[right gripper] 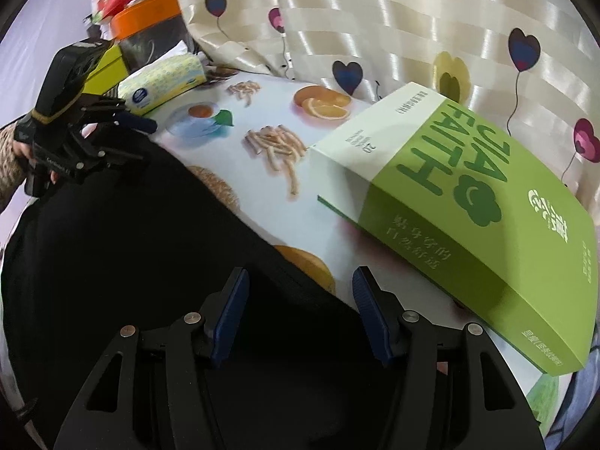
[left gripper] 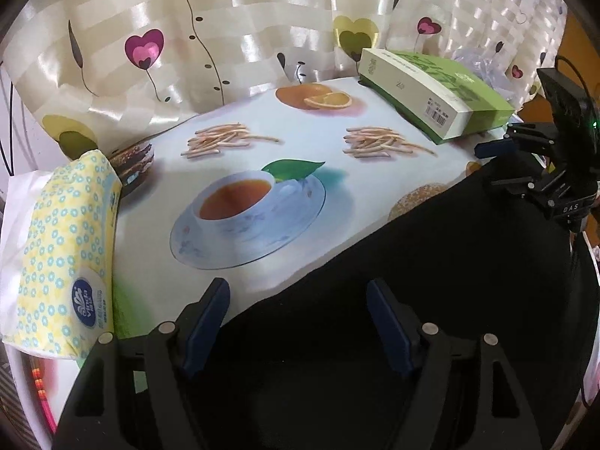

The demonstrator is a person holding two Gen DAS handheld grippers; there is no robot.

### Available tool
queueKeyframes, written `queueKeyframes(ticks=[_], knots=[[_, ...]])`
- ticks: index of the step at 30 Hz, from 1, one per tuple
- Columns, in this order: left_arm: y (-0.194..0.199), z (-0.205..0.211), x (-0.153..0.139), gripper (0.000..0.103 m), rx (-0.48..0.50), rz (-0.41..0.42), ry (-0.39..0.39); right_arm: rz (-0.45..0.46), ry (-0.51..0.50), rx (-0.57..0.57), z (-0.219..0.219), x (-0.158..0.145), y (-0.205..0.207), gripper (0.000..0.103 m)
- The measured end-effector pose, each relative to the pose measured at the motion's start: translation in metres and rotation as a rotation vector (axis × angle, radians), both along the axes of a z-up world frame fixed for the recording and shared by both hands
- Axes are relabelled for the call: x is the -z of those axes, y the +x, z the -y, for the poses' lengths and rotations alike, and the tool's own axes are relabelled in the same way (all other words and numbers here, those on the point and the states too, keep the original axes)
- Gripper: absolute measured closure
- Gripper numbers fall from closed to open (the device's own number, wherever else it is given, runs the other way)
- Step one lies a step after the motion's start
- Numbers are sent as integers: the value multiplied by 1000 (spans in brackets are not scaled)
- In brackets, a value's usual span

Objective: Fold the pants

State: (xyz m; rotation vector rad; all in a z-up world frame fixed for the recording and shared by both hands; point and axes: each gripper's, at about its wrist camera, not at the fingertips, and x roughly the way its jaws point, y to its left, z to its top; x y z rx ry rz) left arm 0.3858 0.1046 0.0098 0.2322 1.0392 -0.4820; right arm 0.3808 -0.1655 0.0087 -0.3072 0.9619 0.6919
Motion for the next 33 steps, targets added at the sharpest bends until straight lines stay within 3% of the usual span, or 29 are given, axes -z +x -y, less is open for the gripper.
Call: queueKeyframes(ticks=[6, 11, 14, 16, 21, 23, 33], knots=[[-3, 1, -1, 25, 14, 17, -5, 5, -5, -7, -2, 0, -5, 47], [-11, 2, -3, 31, 57, 9, -9, 8, 0, -12, 2, -1, -11, 71], [-15, 0, -4, 39, 60, 17, -15, 15, 6, 3, 6, -2, -13, 85], [-19, -1, -5, 50, 58, 27, -16, 21, 7, 14, 8, -2, -15, 91], [-29, -9, -8, 78, 37, 60, -14, 61, -4, 35, 8, -5, -23, 96], [-33, -9, -10, 90, 28, 94, 25, 84, 0, 42, 8, -10, -27, 97], [-60, -11, -32, 90, 20, 199, 44, 195, 17, 50, 13, -38, -55, 98]])
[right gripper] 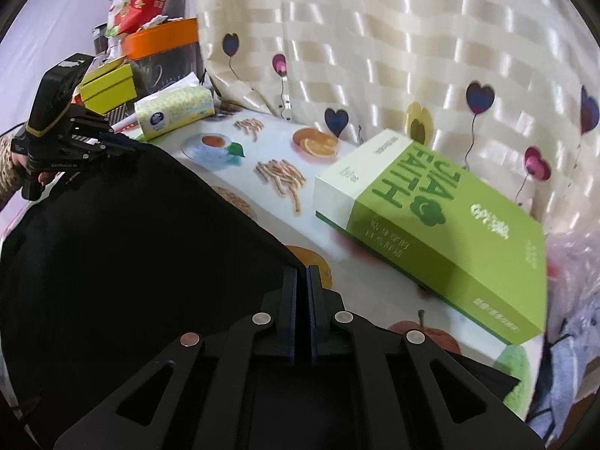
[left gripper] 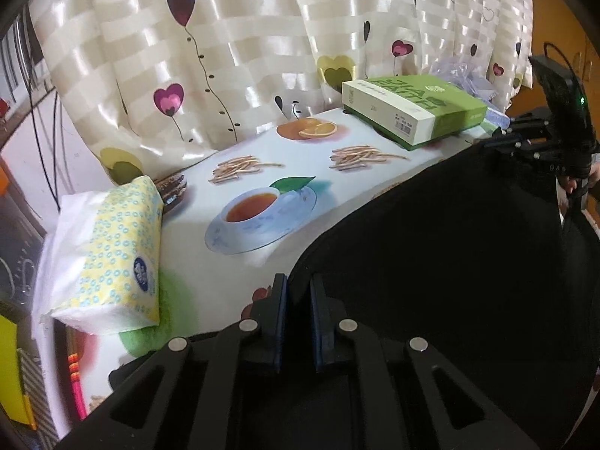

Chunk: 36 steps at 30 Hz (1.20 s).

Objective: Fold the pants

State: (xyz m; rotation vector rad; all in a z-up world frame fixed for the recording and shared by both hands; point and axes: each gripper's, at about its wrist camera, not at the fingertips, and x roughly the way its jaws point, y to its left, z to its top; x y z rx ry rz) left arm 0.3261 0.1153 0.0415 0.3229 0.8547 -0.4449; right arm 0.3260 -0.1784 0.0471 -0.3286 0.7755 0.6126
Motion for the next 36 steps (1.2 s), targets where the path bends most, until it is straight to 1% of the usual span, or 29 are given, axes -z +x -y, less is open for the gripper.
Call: queueKeyframes(ticks=[2, 6, 14, 18, 21, 25, 30, 33, 36], knots=[[-8, 0, -4, 90, -1, 12, 3, 18, -3, -3, -1, -5, -9, 98], [-29, 0, -17, 90, -6, 49, -17, 54, 14, 3, 3, -17, -29, 98], [-62, 1, -31, 90, -20, 81, -19, 82, 29, 6, 3, -30, -67, 98], [-84, 0, -36, 90, -32, 94, -36, 91, 33, 12, 4, -33, -89, 98], [-99, -1, -37, 90, -38, 104, -43, 84, 29, 21, 3, -34, -103, 98], [-118, -4, -37, 90, -67, 117, -93, 98, 32, 27, 2, -36, -122, 98], [-149, -1, -36, 90, -72, 138, -89, 110, 24, 42, 2, -36, -147, 98], [-164, -2, -33, 90, -80, 130, -110, 101, 40, 52, 4, -34, -161, 98], [-175, -1, -26, 90, -89, 117, -101, 99, 30, 53, 2, -30, -173, 98]])
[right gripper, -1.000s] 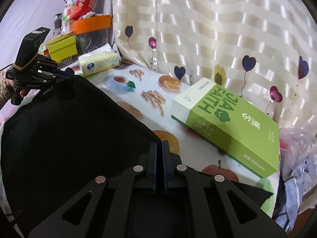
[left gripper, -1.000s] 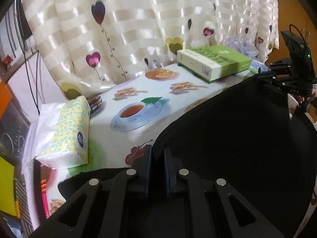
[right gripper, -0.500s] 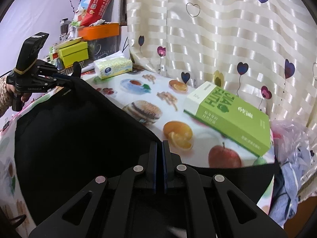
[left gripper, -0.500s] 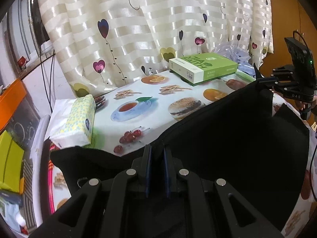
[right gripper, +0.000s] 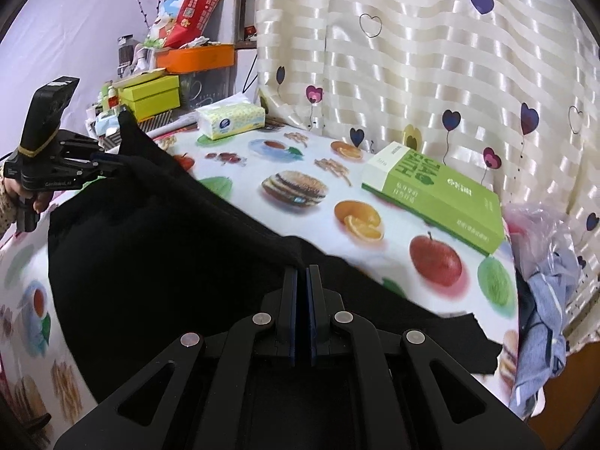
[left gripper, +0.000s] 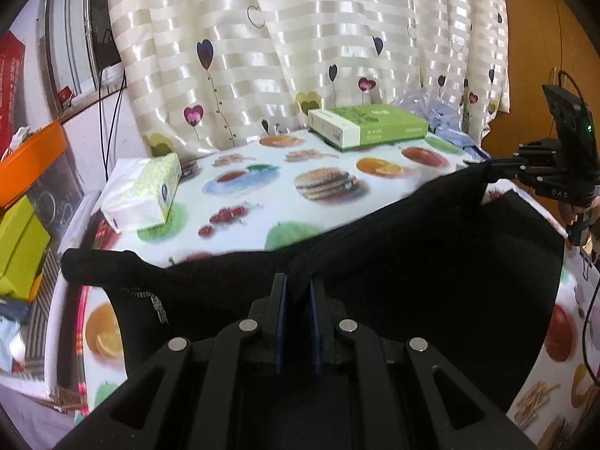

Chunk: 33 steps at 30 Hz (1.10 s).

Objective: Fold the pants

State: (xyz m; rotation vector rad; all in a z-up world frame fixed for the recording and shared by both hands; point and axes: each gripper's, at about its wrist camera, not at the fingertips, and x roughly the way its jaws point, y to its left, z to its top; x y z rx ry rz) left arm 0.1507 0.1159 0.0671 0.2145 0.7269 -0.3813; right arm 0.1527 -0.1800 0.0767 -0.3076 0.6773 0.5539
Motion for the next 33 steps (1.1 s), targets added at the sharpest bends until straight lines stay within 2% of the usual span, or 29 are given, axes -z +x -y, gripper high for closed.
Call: queueKeyframes(ticks=[16, 33], knots=[[-43, 1, 24, 90, -17, -37, -51, 1, -24, 24, 1, 18, -48, 98], [-98, 6, 36, 90, -14, -42, -27, -4, -53, 23, 4, 32, -99, 98]])
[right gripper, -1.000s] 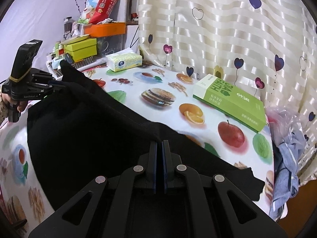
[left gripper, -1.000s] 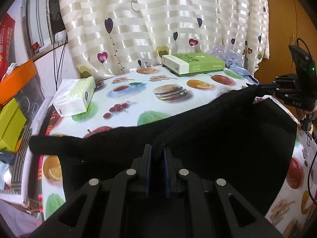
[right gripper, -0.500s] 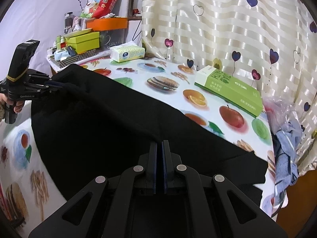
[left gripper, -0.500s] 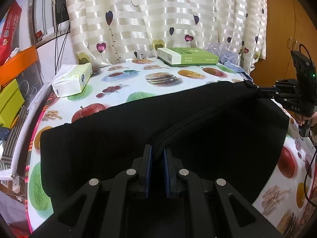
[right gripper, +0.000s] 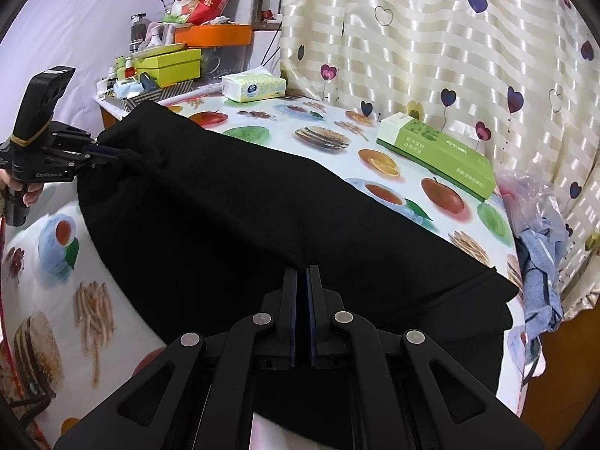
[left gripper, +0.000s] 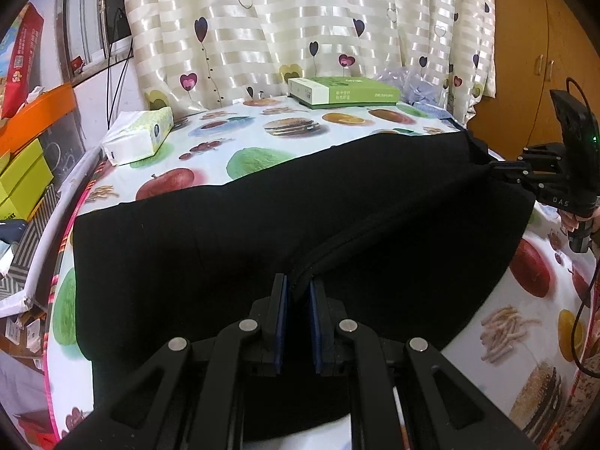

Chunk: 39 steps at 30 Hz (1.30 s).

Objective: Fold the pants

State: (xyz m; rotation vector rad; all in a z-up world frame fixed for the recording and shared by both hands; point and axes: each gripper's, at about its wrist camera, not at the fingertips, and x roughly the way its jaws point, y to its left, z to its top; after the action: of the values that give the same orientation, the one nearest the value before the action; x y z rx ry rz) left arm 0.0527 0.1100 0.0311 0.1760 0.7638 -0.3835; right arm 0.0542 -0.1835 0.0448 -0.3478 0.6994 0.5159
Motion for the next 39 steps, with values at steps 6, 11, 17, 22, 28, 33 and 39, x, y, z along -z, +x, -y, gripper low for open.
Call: queueKeyframes(ticks=[6, 11, 17, 22, 28, 33, 39], knots=[[-20, 7, 4, 90, 11, 5, 19, 0, -28, -5, 0, 5, -15, 98], [-30, 5, 3, 90, 0, -2, -2, -18, -10, -7, 4, 8, -22, 98], [-39, 9, 11, 90, -14, -23, 21, -60, 10, -8, 6, 14, -30, 98], [-43, 6, 12, 85, -21, -34, 13, -117, 77, 6, 13, 15, -32, 98], [-46, 0, 13, 82, -31, -54, -19, -188, 258, 100, 47, 8, -31, 97], [-61, -9, 6, 72, -36, -43, -93, -178, 315, 205, 85, 4, -37, 73], [-81, 4, -20, 59, 19, 21, -200, -184, 400, 345, 124, 3, -28, 55]])
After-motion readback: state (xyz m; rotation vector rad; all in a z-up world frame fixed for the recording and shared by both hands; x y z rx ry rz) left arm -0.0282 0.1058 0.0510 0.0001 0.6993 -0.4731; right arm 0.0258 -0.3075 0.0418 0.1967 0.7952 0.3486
